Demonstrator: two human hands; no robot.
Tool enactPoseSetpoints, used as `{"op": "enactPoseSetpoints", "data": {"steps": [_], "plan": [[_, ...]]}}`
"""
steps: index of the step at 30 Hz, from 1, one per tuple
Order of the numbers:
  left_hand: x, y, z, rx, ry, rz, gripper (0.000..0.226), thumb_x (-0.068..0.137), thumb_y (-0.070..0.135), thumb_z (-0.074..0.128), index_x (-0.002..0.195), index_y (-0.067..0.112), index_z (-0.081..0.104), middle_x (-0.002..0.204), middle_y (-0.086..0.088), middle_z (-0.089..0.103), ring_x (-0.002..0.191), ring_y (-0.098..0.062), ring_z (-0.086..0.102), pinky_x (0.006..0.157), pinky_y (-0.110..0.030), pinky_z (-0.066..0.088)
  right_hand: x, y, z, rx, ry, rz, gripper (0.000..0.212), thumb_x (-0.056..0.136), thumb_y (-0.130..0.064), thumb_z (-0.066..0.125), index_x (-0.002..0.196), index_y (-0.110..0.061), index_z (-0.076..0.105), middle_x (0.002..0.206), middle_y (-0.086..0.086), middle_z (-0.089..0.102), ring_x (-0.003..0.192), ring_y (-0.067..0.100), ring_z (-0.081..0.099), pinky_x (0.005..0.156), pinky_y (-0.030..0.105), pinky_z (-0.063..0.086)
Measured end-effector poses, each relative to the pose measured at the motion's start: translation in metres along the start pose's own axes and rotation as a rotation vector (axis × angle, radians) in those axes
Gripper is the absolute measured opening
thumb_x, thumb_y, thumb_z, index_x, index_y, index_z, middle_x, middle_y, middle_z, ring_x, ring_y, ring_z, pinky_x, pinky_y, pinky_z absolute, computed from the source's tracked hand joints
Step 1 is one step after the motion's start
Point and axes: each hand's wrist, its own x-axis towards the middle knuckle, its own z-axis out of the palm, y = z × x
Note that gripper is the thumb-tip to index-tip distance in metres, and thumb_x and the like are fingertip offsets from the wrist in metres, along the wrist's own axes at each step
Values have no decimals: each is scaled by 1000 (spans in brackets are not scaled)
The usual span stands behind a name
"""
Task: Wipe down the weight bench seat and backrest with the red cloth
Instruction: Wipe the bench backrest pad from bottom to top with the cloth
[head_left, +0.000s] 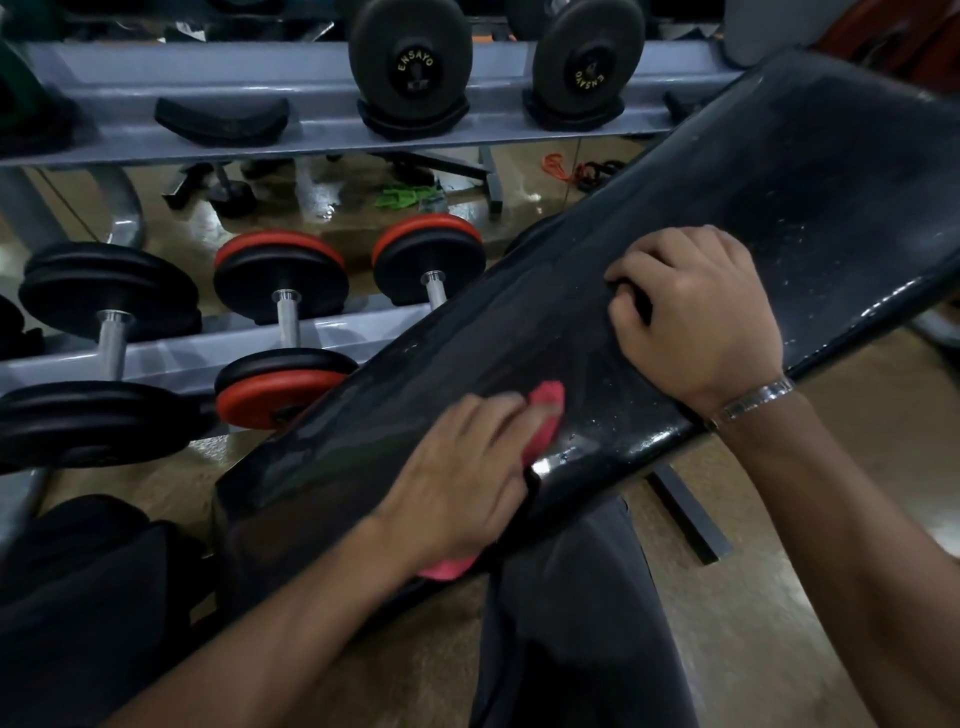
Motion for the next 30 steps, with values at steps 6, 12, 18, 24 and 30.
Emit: {"op": "enactPoseSetpoints", "data": {"steps": [6, 12, 18, 24, 30], "plan": [[37, 25, 8, -56, 189, -566, 57, 88, 23, 38, 144, 14, 49, 119, -5, 50, 101, -24, 48, 92, -44, 45, 0, 1, 0, -12, -4, 7, 24, 94, -24, 51, 99, -16, 73, 105, 5, 68, 105, 31, 61, 110, 48, 38], [6, 15, 3, 75, -36, 313, 57, 89, 23, 52, 145, 13, 46, 126, -8, 49, 96, -29, 54, 83, -43, 48, 1, 0, -2, 18, -16, 18, 21, 93, -24, 54, 100, -17, 73, 106, 4, 68, 106, 31, 60, 110, 48, 36], [27, -21, 0, -55, 59, -253, 56, 91, 22, 42, 146, 15, 45, 125, -5, 49, 104, -27, 50, 94, -47, 46, 2, -1, -1, 14, -17, 36, 22, 92, -25, 54, 97, -18, 73, 105, 3, 68, 104, 31, 60, 109, 48, 39], [46, 33, 9, -60, 161, -496, 56, 91, 23, 41, 146, 13, 45, 123, -7, 48, 103, -26, 49, 92, -43, 45, 1, -1, -3, 11, -28, 44, 21, 93, -25, 53, 98, -18, 73, 105, 2, 68, 104, 29, 60, 110, 47, 38], [5, -21, -1, 27, -19, 189, 54, 94, 21, 48, 148, 11, 46, 129, -10, 50, 100, -29, 54, 92, -42, 47, 1, -2, -4, 17, -38, 30, 24, 94, -28, 51, 99, -17, 72, 105, 2, 66, 105, 29, 60, 112, 48, 37]]}}
